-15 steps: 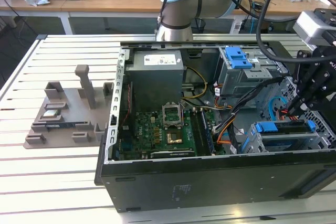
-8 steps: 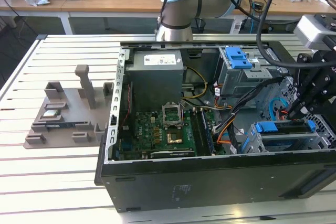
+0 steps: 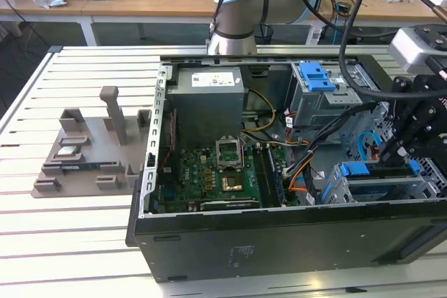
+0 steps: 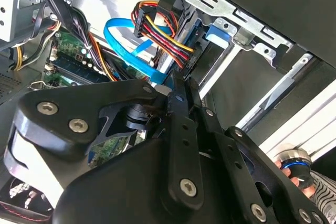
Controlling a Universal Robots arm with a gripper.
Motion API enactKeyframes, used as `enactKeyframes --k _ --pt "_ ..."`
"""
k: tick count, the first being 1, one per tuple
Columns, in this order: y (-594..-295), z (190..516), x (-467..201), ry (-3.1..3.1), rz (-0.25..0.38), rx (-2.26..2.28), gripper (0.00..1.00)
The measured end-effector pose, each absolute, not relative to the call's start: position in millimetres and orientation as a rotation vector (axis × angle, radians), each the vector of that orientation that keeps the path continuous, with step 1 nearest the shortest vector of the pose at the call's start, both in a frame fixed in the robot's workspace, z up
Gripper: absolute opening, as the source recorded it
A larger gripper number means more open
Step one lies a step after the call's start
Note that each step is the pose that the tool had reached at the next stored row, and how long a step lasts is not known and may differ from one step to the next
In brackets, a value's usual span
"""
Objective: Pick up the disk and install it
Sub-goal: 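Insert the second disk wire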
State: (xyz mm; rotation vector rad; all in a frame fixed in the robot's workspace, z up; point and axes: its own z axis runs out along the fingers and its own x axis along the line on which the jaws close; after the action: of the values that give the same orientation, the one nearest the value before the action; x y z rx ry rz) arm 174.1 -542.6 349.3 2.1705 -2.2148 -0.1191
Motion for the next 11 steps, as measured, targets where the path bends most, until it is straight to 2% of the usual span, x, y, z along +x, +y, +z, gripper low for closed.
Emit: enactKeyframes --k 11 --pt "-542.7 342.4 173.8 -2.207 -0.119 2.179 0.16"
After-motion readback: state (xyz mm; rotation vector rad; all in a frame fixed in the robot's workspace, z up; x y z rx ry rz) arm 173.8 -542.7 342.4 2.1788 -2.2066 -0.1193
